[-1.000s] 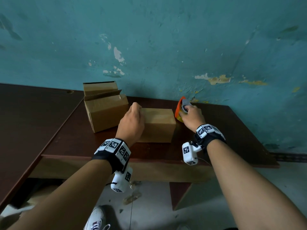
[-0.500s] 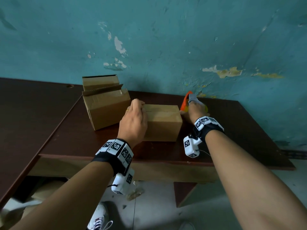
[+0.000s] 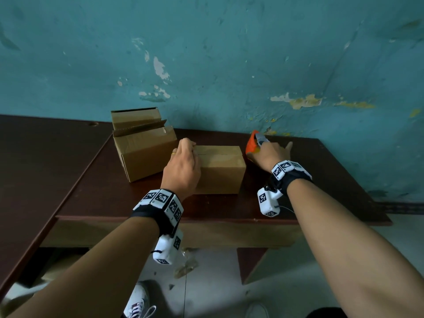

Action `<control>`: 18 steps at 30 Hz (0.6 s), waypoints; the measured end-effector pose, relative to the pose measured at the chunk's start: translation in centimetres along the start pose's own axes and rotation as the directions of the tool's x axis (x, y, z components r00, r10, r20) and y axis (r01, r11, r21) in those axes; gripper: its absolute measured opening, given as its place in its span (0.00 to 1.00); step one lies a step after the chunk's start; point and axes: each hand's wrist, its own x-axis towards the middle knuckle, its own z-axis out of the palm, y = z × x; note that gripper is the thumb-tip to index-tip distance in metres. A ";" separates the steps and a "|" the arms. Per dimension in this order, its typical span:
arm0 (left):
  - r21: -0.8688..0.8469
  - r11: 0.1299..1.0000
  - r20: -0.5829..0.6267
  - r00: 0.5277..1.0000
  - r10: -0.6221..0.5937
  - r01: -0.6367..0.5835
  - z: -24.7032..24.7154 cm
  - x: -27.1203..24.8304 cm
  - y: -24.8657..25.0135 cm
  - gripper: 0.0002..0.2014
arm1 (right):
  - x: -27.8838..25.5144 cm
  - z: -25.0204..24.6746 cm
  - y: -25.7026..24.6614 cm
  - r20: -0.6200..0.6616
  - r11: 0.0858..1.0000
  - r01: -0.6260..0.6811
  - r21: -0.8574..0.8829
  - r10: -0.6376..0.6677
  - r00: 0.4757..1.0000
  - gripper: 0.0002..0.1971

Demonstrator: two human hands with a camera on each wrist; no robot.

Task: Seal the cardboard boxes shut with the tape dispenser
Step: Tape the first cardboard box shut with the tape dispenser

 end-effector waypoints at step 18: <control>0.028 0.999 0.096 0.994 -0.046 0.043 -2.0 -0.4 1.5 0.08 | -5.3 -12.7 -2.1 -0.090 0.272 0.187 0.944 -0.332 0.939 0.33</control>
